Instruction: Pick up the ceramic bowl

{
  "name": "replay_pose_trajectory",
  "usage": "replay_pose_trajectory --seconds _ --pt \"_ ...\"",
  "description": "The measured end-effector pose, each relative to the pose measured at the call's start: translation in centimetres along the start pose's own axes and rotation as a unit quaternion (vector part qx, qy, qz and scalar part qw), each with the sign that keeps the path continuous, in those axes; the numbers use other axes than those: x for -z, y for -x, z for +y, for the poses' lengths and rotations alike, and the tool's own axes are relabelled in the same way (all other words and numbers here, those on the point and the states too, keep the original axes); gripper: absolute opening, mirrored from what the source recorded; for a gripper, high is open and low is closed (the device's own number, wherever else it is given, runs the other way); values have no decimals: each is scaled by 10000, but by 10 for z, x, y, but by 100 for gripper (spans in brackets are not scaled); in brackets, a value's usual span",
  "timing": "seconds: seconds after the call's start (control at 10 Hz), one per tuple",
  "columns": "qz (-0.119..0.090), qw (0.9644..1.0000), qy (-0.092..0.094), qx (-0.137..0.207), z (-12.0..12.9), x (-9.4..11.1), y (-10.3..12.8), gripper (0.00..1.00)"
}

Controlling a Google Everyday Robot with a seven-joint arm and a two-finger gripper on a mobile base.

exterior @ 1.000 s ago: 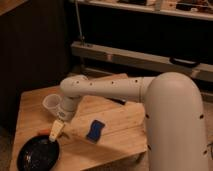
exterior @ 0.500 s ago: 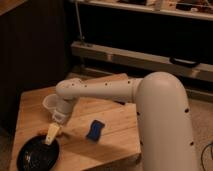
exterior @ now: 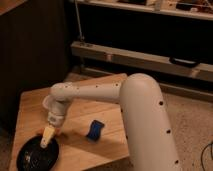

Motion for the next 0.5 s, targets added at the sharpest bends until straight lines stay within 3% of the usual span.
replay_pose_trajectory --seconds 0.5 --pt "17 10000 9 -20 2 8 1 80"
